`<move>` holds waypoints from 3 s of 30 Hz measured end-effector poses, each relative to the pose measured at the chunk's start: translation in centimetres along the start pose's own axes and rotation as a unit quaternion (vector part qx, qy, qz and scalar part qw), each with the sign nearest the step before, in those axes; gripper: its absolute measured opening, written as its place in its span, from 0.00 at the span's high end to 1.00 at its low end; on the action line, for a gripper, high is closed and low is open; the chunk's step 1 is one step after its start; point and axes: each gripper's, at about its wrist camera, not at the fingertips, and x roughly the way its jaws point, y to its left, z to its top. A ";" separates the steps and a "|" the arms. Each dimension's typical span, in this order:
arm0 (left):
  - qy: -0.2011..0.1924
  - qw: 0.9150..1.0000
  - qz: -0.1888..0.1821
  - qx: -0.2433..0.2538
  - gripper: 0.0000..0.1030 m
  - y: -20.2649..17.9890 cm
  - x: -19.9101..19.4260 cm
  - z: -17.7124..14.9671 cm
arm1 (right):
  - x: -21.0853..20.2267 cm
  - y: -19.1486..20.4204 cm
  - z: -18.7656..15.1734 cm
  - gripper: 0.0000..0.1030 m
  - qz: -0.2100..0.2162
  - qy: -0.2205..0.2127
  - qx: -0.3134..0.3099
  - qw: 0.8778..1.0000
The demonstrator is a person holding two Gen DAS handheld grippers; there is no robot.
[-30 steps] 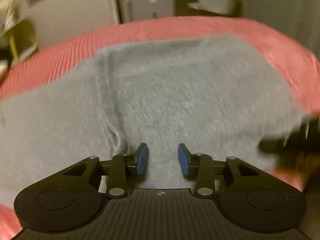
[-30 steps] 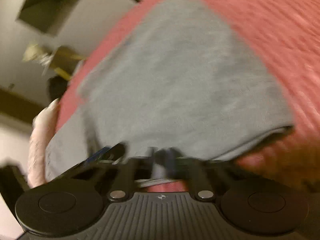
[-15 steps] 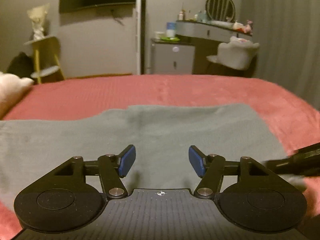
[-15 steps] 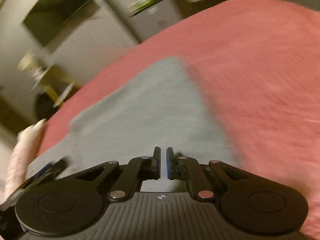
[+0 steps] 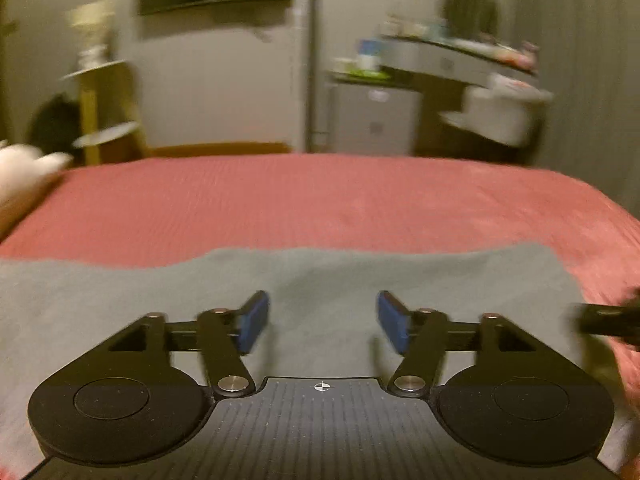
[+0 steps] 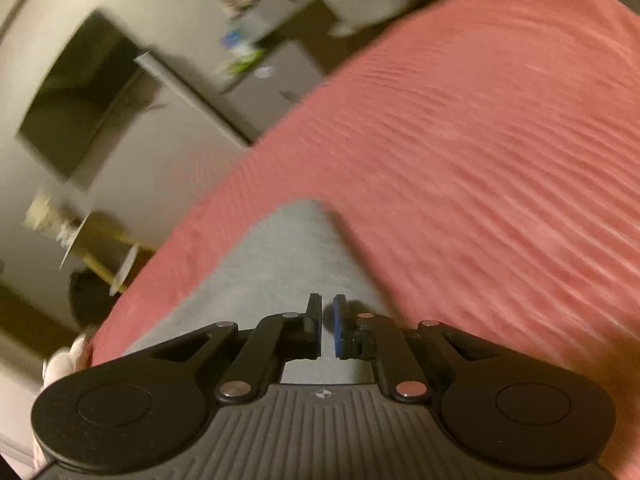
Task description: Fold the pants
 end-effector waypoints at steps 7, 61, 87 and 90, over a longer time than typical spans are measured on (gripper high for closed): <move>0.013 0.997 0.003 0.072 0.29 -0.6 6.1 -2.0 | 7.5 3.5 -0.7 1.00 0.059 0.092 -0.124 0.986; 0.025 0.901 0.141 -0.409 0.19 31.9 -9.1 -10.7 | 0.5 6.1 -3.5 0.17 -0.055 -0.035 -0.152 0.986; -0.042 0.927 0.079 -0.365 0.68 31.9 -12.7 -7.3 | 0.4 5.6 -4.1 0.14 -0.062 -0.043 -0.151 0.986; -0.037 0.927 0.084 -0.364 0.60 31.9 -12.0 -7.4 | 0.4 5.7 -4.1 0.14 -0.063 -0.042 -0.151 0.986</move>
